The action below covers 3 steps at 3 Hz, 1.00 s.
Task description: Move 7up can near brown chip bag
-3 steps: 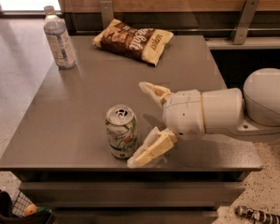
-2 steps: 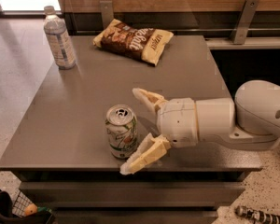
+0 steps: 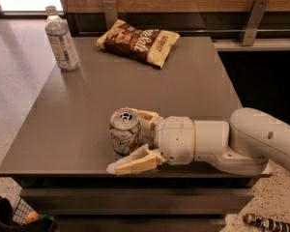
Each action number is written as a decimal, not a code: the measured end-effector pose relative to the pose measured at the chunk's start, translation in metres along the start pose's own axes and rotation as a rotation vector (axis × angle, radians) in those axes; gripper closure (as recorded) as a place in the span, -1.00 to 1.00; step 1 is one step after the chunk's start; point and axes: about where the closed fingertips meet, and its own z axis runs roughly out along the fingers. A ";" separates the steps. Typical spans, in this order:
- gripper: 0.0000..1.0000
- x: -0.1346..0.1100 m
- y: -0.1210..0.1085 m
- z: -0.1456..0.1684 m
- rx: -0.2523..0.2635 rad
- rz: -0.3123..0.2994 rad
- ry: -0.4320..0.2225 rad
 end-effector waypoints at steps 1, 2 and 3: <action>-0.06 -0.001 0.001 0.002 -0.004 -0.002 -0.006; 0.53 -0.002 0.002 0.004 -0.009 -0.005 -0.005; 0.98 -0.003 0.003 0.006 -0.013 -0.007 -0.005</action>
Offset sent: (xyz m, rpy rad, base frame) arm -0.0007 0.0023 0.0004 0.0069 -0.0014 0.0045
